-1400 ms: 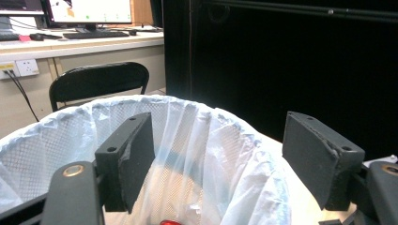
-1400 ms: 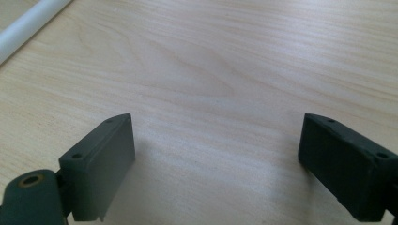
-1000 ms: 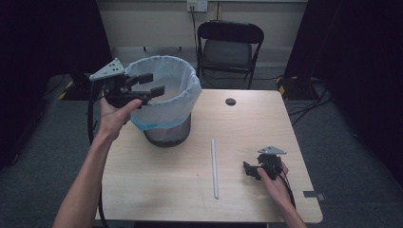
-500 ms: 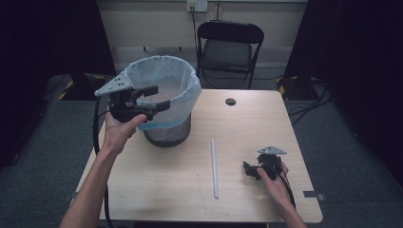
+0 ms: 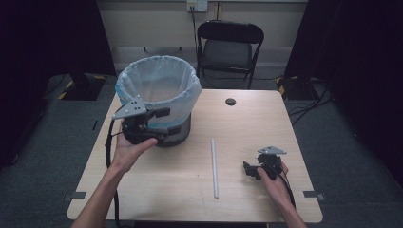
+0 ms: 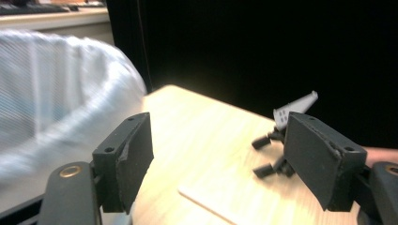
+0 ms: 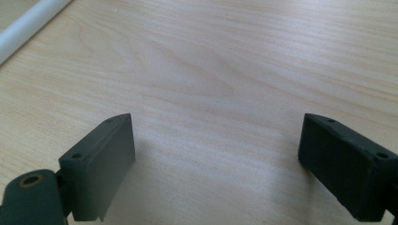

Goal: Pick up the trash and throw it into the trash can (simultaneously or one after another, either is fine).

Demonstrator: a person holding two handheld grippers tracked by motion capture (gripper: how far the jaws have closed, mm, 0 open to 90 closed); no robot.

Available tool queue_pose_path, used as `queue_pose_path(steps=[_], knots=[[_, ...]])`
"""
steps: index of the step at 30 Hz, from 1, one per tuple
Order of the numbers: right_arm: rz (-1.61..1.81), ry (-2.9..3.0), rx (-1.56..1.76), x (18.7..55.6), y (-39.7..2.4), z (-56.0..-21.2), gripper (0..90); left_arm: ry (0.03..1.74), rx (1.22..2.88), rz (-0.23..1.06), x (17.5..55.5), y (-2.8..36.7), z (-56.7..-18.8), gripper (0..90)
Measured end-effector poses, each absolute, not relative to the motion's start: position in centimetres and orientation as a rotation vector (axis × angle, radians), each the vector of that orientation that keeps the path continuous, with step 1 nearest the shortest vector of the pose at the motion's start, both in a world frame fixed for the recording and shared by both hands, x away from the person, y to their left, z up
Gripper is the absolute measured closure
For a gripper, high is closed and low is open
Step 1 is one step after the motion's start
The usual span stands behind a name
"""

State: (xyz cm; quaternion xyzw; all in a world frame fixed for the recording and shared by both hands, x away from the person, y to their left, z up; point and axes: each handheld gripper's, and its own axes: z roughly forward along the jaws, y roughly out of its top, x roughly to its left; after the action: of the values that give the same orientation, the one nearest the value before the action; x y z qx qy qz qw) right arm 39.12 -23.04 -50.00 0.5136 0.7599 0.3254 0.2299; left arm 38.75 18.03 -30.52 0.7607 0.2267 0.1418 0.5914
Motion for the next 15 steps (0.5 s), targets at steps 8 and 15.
queue_pose_path(steps=[8,15], knots=[[0.895,2.091,1.413,39.1,-23.0,-50.0,10.4,0.579,1.826,0.234,38.7,16.4,-35.3,22.6],[0.895,2.09,1.413,39.1,-23.0,-50.0,10.4,0.628,1.856,0.212,38.8,15.7,-38.0,22.5]])
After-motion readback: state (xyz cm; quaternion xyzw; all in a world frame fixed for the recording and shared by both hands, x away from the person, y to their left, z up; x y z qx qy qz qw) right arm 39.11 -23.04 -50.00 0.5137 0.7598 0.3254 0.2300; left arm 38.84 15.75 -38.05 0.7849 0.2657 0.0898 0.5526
